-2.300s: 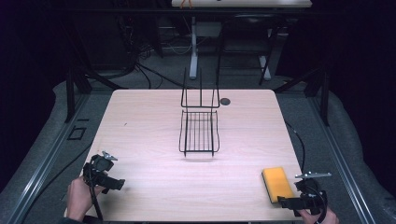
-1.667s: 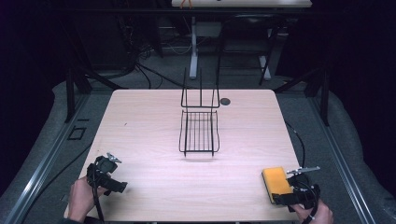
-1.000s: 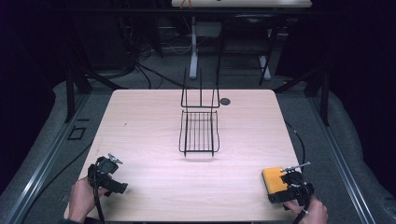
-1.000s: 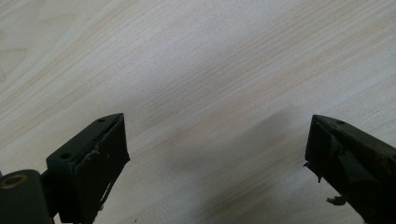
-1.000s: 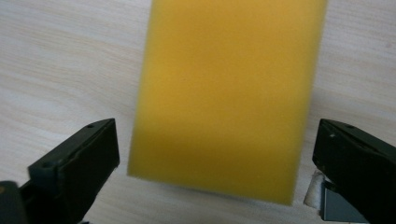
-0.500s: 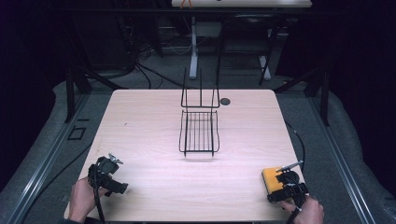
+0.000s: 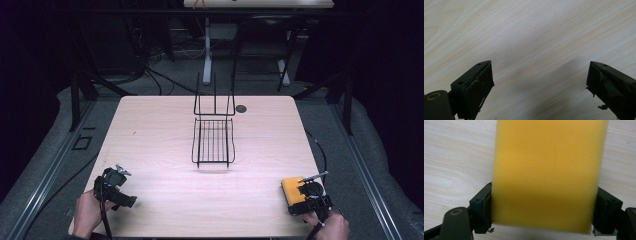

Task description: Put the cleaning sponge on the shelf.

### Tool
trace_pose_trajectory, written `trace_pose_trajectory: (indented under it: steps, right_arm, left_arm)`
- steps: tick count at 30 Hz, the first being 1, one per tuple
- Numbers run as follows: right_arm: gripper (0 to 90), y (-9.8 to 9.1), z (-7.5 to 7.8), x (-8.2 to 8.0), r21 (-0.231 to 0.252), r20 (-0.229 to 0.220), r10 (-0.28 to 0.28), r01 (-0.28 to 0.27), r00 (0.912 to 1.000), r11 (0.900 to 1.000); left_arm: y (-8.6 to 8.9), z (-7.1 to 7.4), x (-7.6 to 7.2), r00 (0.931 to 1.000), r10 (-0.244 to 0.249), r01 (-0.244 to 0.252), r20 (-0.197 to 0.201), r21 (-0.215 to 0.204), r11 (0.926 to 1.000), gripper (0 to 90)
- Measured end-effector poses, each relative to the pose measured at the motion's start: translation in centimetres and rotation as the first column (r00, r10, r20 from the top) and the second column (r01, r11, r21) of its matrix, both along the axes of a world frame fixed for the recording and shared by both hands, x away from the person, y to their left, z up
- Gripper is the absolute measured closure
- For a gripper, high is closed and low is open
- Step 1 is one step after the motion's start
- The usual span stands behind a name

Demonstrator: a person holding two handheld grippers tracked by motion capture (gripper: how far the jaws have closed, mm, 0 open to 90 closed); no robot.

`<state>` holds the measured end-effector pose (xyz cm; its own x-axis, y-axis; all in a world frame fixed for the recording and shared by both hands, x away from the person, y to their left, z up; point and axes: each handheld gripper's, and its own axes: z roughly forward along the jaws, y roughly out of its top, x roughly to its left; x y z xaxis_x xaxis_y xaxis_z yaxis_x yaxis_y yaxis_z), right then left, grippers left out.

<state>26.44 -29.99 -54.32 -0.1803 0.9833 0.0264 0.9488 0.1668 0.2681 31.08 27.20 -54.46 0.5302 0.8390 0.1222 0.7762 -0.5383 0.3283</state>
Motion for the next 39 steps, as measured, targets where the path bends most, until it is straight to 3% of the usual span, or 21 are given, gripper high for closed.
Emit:
trace_pose_trajectory:
  steps: [9,11,12,30,31,39]
  right_arm:
    - [20.5,0.3,0.6,0.0,-0.005,0.022,0.028,-0.028,0.9994,0.9996]
    - [20.5,0.6,0.7,-0.1,0.001,0.012,0.005,-0.005,0.9999,1.0000]
    - [20.5,0.5,0.8,0.0,-0.016,0.026,0.033,-0.032,0.9991,0.9993]
    - [20.6,1.8,2.2,0.8,-0.011,0.072,0.083,-0.083,0.9939,0.9965]
    - [20.6,2.1,2.5,0.9,-0.021,0.094,0.099,-0.097,0.9907,0.9951]
    - [20.7,3.1,3.4,1.5,-0.003,0.108,0.141,-0.142,0.9840,0.9899]
  left_arm:
    - [0.0,0.0,0.0,1.0000,-0.005,0.005,0.001,0.003,1.0000,7.3]
    - [-0.1,0.0,0.0,1.0000,-0.006,0.006,0.001,0.003,1.0000,7.3]
    - [-0.1,0.0,0.0,1.0000,-0.007,0.007,0.001,0.004,1.0000,7.3]
    - [-0.1,0.2,-0.1,0.9995,-0.029,0.029,0.014,-0.006,0.9995,7.0]
    - [-0.2,0.2,-0.2,0.9995,-0.030,0.030,0.009,-0.010,0.9995,7.0]
    - [-0.3,0.1,-0.2,0.9990,-0.043,0.043,0.011,-0.011,0.9990,6.2]
